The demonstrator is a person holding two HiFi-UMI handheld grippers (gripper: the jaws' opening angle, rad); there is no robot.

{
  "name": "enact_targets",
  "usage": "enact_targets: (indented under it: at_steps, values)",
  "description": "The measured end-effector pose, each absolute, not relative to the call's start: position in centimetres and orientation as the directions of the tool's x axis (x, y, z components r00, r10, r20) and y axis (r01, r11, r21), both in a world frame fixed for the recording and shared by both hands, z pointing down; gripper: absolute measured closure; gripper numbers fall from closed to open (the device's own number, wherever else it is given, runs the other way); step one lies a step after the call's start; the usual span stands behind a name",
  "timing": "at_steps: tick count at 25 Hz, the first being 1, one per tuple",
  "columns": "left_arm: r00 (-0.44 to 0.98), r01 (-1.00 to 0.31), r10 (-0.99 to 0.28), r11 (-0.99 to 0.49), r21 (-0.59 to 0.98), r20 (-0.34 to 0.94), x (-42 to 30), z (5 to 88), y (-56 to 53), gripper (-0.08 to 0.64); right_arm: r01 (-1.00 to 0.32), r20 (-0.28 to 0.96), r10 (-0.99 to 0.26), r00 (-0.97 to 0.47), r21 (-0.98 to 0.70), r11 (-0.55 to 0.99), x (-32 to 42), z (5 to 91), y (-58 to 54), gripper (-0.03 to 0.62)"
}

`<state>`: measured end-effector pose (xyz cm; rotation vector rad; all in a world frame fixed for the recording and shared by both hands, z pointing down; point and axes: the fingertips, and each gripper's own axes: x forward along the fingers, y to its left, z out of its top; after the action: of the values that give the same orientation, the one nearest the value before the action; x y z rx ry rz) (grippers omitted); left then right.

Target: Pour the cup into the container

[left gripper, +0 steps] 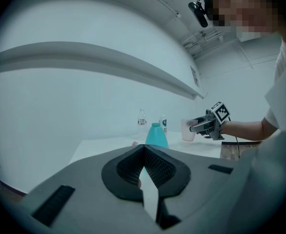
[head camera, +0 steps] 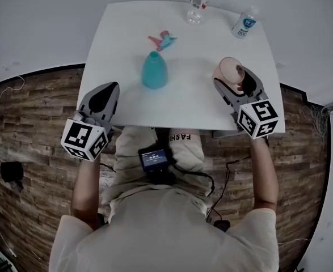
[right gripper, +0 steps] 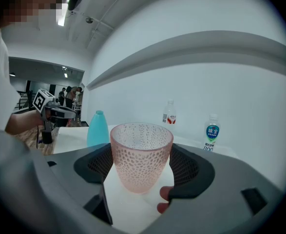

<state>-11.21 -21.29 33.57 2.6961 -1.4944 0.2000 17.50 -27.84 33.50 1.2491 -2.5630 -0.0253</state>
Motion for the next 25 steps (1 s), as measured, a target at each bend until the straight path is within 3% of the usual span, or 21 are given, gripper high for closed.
enact_targets:
  at_steps: [25]
  values:
    - [0.513,-0.853,-0.846,-0.521,-0.023,0.149,-11.4,33.9,-20.5,0.549,-0.799,0.259,-0.799,-0.542,0.135,0.586,19.2,34.1,-28.4,0.229]
